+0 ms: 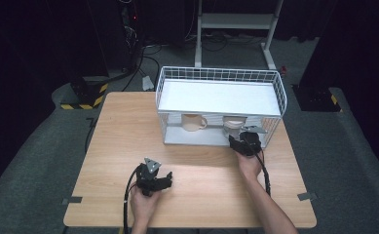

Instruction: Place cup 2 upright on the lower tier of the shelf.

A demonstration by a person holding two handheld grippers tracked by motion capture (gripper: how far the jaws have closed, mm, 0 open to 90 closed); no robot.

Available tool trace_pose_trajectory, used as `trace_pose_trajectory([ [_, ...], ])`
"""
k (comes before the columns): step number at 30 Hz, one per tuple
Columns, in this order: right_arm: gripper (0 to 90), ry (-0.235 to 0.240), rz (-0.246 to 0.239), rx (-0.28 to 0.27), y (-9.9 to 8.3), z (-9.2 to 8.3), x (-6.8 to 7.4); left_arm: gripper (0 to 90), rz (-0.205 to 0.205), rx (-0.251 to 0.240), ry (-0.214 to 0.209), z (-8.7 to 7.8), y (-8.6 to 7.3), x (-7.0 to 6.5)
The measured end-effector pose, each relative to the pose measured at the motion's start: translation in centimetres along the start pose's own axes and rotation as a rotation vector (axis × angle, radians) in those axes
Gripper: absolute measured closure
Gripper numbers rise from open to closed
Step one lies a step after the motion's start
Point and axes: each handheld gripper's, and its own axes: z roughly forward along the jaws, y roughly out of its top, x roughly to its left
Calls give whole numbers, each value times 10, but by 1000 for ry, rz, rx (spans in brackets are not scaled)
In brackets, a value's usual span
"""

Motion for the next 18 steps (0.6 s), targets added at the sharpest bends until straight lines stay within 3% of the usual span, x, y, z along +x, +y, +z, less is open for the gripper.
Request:
trace_pose_trajectory([
  [18, 501, -28, -4, 18, 7, 11, -7, 193, 1, -2, 0, 0, 0, 0],
])
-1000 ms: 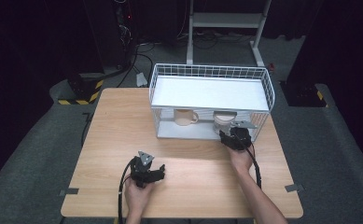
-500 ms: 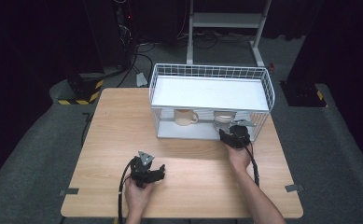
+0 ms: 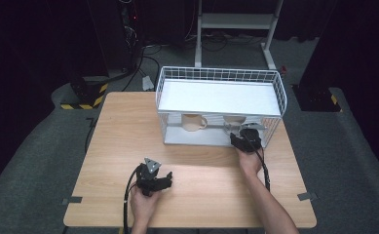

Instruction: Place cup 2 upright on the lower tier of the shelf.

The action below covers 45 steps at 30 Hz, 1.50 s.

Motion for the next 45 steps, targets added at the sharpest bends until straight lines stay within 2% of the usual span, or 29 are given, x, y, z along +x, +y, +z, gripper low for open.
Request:
trace_pose_trajectory([
  [2, 505, -5, 19, 3, 0, 1, -2, 193, 0, 0, 0, 0, 0, 0],
  [6, 512, -11, 17, -4, -1, 2, -6, 192, 1, -1, 0, 0, 0, 0],
  [8, 514, -14, 34, 3, -1, 3, -6, 193, 0, 0, 0, 0, 0, 0],
  [9, 515, -12, 32, 3, -1, 4, -7, 193, 0, 0, 0, 0, 0, 0],
  [10, 515, -13, 10, -3, -1, 6, -9, 193, 0, 0, -1, 0, 0, 0],
  [11, 516, -14, 31, 2, -1, 6, -8, 193, 0, 0, 0, 0, 0, 0],
  [14, 516, -14, 40, 8, -2, 7, -8, 193, -1, 0, 0, 0, 0, 0],
  [19, 507, -1, 39, 5, -2, 7, -8, 193, 0, 0, 0, 0, 0, 0],
  [23, 480, 9, 14, 3, -2, 4, -8, 193, 1, -1, 0, 0, 0, 0],
  [27, 446, 25, 11, 3, -1, -2, -8, 192, 0, 0, 0, 0, 0, 0],
  [30, 418, 42, -12, -3, -1, -6, -8, 193, 1, -1, 0, 0, 0, 0],
  [32, 400, 41, -4, -1, 0, -10, -8, 193, 0, 0, 0, 0, 0, 0],
  [33, 391, 56, -2, -9, 0, -13, -8, 193, 0, 0, 0, 0, 0, 0],
  [37, 364, 64, -28, -21, -2, -20, -10, 193, 2, -1, 0, 0, 0, 0],
  [43, 352, 95, -4, -34, -8, -32, -14, 193, 1, -1, 0, 0, 0, 0],
  [45, 352, 98, -15, -39, -9, -34, -16, 193, 1, -1, 0, 0, 0, 0],
])
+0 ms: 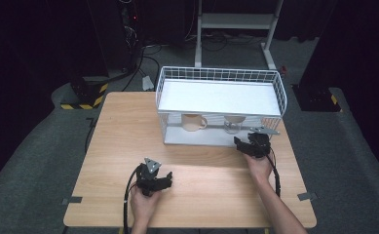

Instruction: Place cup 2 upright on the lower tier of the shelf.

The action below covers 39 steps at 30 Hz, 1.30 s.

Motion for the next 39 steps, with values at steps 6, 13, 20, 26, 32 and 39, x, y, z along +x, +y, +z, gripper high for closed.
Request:
trace_pose_trajectory([
  [6, 352, 12, -15, -13, -2, -10, -3, 193, -2, 1, 0, 0, 0, 0],
  [13, 352, 30, -15, -44, -4, -23, -7, 193, -1, 1, 0, 0, 0, 0],
  [20, 351, 45, -14, -50, -4, -33, -10, 193, -3, 1, 1, 0, 0, 0],
  [26, 348, 57, -20, -62, -6, -40, -10, 193, -4, 1, 1, 0, 0, 0],
  [32, 348, 66, -10, -72, -9, -45, -13, 193, -4, 0, 1, 0, 0, 0],
  [39, 348, 73, -6, -81, -13, -51, -17, 193, 1, 2, -1, 0, 1, 0],
])
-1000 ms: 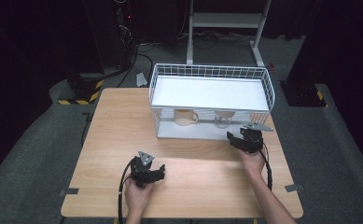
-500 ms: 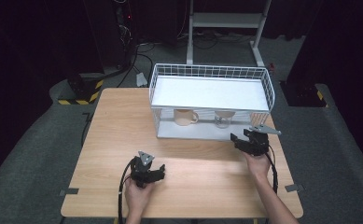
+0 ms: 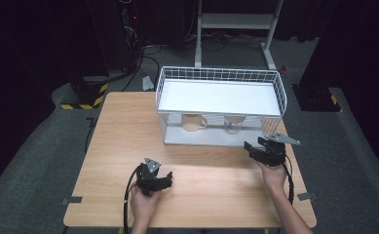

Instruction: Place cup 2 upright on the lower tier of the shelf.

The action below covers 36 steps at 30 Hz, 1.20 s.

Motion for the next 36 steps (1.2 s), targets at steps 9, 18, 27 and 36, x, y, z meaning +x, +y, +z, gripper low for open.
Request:
trace_pose_trajectory([
  [9, 348, 7, 2, -17, -3, -11, -4, 193, 0, 0, 0, 0, 0, 0],
  [18, 349, 9, 13, -31, -9, -21, -12, 193, 0, 0, 0, 0, 0, 0],
  [27, 350, 11, 12, -30, -15, -30, -14, 193, 0, 0, 0, 0, 0, 0],
  [36, 350, 17, 13, -36, -22, -39, -16, 193, 0, 0, 0, 0, 0, 0],
])
